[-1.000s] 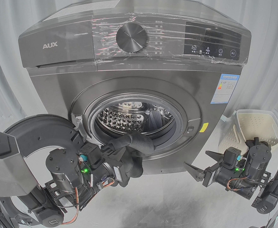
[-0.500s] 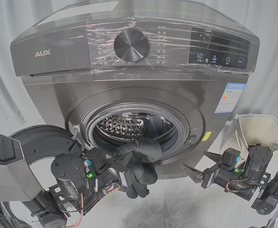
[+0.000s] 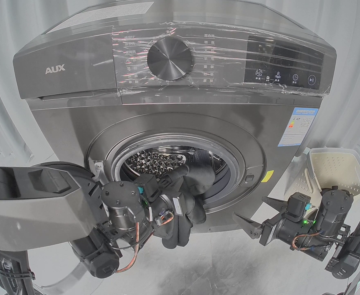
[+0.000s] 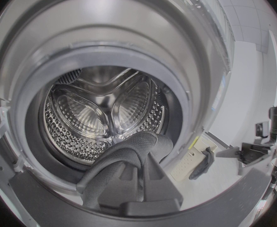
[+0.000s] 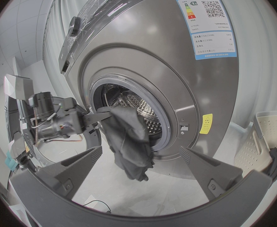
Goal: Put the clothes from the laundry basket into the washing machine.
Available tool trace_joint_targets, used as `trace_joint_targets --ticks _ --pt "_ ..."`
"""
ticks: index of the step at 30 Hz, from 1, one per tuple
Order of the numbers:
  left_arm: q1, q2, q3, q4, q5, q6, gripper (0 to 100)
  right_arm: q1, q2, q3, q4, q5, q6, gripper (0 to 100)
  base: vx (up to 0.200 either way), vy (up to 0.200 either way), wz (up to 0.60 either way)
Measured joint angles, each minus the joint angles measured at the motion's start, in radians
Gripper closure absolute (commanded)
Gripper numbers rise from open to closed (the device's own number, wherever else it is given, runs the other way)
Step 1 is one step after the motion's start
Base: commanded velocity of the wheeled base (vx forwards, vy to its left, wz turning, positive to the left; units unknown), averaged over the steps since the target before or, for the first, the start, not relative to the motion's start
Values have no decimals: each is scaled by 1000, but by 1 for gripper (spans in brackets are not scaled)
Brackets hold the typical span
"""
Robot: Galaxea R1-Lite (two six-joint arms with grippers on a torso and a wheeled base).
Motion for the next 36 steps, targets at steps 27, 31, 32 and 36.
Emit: trace_joint_targets --ticks 27,31,32,36 --pt "129 320 -525 194 7 -8 100 10 4 5 0 1 12 0 0 0 0" --pt "137 342 -587 226 7 -10 100 11 5 5 0 1 13 0 0 0 0" --pt "141 350 -604 236 7 -10 100 12 5 4 0 1 13 0 0 0 0" --pt "146 375 -657 265 7 -10 100 15 6 3 0 1 13 0 0 0 0"
